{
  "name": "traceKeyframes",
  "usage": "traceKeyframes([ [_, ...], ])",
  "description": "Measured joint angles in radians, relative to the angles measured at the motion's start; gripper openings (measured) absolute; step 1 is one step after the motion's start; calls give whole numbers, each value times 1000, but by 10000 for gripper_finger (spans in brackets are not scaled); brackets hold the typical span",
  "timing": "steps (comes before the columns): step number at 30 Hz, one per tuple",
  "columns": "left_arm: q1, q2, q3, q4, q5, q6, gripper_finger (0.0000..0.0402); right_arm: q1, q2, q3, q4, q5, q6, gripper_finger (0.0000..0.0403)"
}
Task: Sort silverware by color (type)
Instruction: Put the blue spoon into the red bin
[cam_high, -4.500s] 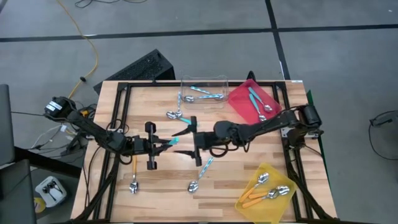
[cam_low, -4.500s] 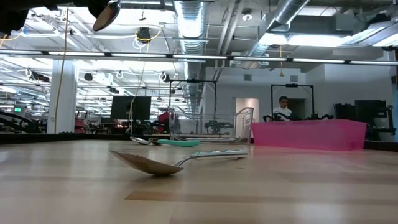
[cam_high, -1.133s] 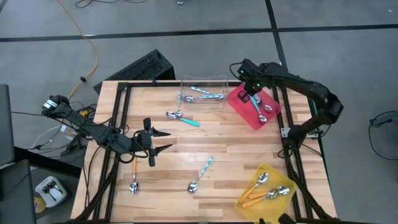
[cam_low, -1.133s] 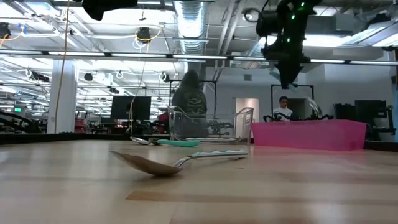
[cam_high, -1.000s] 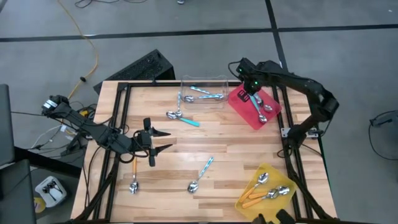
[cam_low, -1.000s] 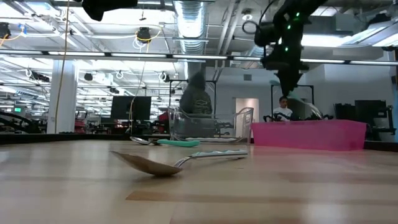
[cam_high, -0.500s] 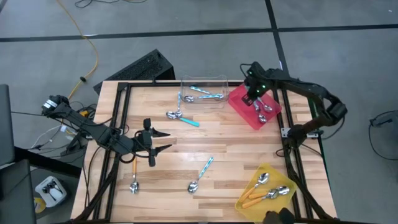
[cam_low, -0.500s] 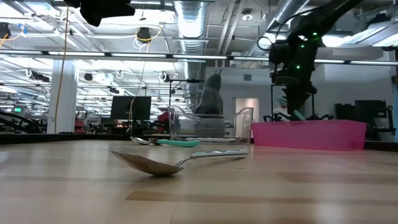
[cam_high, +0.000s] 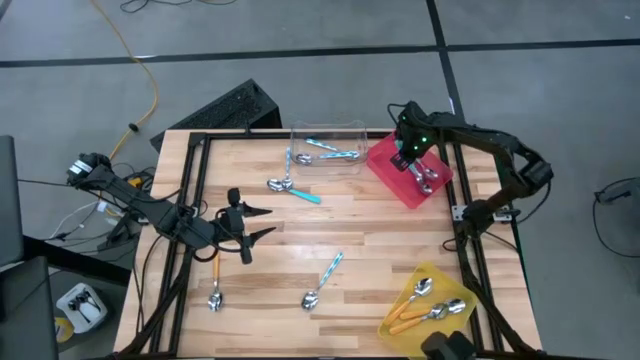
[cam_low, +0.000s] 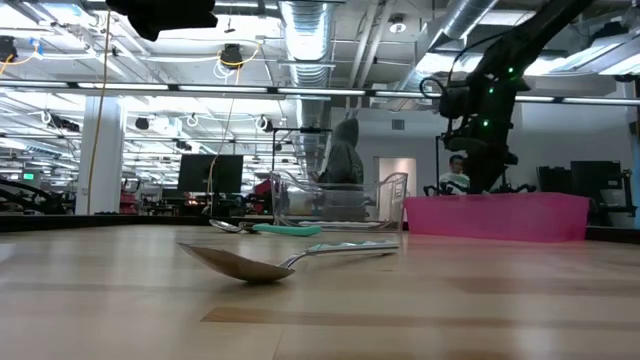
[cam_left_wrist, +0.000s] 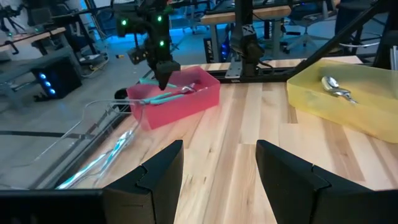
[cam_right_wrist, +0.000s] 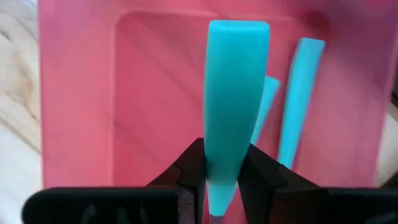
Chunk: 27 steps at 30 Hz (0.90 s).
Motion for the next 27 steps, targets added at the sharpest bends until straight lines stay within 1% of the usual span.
traceKeyframes([
  [4,0,0,0,0,0,5,190,1,56,0,26,0,-5,91],
  [9,0,0,0,-1,-2,16,190,7,93,0,54,0,-2,90],
  [22,0,0,0,-2,-4,26,190,10,95,0,124,1,22,90],
  [24,0,0,0,-2,-4,26,190,10,95,0,142,1,36,104],
  [27,0,0,0,-2,-4,26,190,10,95,0,172,1,49,141],
])
